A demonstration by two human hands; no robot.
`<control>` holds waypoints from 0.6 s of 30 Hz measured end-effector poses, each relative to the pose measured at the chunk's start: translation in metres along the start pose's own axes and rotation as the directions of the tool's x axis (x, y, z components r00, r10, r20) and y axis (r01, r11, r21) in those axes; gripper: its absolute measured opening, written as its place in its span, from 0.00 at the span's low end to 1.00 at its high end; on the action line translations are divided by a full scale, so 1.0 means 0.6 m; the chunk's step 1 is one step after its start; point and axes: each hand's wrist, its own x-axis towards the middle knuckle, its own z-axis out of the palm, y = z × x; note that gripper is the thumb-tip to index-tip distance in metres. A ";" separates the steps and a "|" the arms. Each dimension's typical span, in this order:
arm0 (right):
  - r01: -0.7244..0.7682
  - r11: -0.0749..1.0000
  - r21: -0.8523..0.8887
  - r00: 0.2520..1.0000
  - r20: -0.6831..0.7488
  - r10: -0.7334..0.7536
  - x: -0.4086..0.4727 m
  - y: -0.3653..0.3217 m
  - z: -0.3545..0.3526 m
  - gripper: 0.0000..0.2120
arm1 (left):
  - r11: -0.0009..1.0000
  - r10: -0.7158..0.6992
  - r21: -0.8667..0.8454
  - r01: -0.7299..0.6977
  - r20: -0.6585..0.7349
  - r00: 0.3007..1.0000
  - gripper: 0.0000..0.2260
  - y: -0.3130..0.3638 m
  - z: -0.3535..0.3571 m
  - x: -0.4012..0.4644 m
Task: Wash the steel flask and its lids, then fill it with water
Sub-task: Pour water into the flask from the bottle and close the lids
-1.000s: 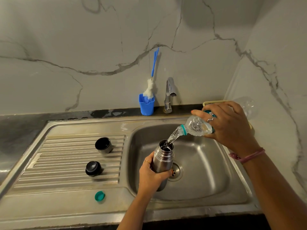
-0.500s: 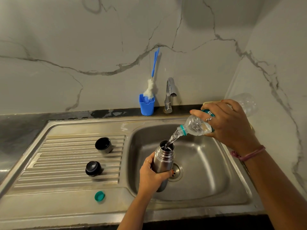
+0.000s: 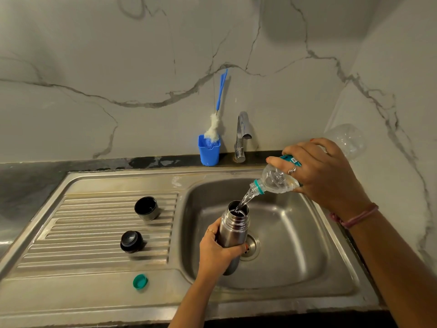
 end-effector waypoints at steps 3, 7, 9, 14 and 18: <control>0.020 1.000 -0.016 1.000 -0.009 -0.021 0.003 0.001 0.000 0.23 | 1.000 0.003 0.002 -0.003 -0.005 1.000 0.36 -0.002 0.001 0.002; 0.034 0.999 -0.021 0.999 -0.005 -0.035 0.008 0.001 -0.005 0.22 | 1.000 0.009 0.011 -0.009 0.001 1.000 0.35 -0.001 0.001 0.003; 0.044 0.998 -0.033 0.999 -0.008 -0.045 0.011 0.001 -0.006 0.22 | 1.000 0.006 0.014 -0.006 0.003 1.000 0.35 -0.002 0.002 0.004; 0.054 0.996 -0.068 0.997 -0.044 -0.057 0.018 -0.003 -0.003 0.18 | 1.000 -0.012 0.003 0.012 0.014 1.000 0.36 -0.002 0.002 0.006; 0.076 0.991 -0.113 0.995 -0.049 -0.082 0.023 -0.007 -0.001 0.17 | 1.000 -0.013 -0.007 0.013 0.020 1.000 0.37 0.000 0.001 0.007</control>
